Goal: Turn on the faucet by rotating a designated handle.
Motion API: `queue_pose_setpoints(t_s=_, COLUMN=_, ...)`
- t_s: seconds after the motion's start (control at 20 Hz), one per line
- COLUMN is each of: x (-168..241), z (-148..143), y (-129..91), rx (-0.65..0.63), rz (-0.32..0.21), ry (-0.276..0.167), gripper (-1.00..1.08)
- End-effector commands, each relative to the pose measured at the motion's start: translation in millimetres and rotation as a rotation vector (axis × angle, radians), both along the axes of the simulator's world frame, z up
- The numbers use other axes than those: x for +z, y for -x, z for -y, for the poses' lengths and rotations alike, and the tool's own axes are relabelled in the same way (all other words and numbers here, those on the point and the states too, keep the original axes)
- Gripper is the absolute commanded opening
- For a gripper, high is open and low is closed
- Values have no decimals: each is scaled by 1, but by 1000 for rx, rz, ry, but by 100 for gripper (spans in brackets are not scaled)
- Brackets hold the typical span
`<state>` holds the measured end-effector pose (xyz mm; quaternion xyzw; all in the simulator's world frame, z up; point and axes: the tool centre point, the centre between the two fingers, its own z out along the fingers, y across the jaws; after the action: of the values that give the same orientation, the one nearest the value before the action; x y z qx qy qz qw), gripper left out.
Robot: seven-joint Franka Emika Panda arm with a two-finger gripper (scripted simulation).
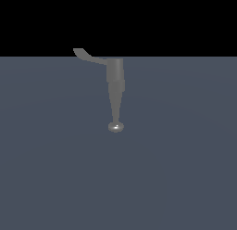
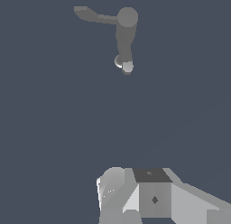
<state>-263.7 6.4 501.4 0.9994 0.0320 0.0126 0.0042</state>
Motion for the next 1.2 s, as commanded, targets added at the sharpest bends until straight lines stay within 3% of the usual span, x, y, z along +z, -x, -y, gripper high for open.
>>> queue_pose_setpoints(t_s=0.0, x=0, z=0, y=0, rx=0, rz=0, ry=0, gripper=-100)
queue_pose_setpoints(t_s=0.7, x=-2, z=10, y=-7, rx=-14, rz=2, ry=-34, gripper=-100)
queue_pose_setpoints(t_s=1.15, x=-4, z=7, y=-26, rx=-92, rz=-3, ry=-59, gripper=-100)
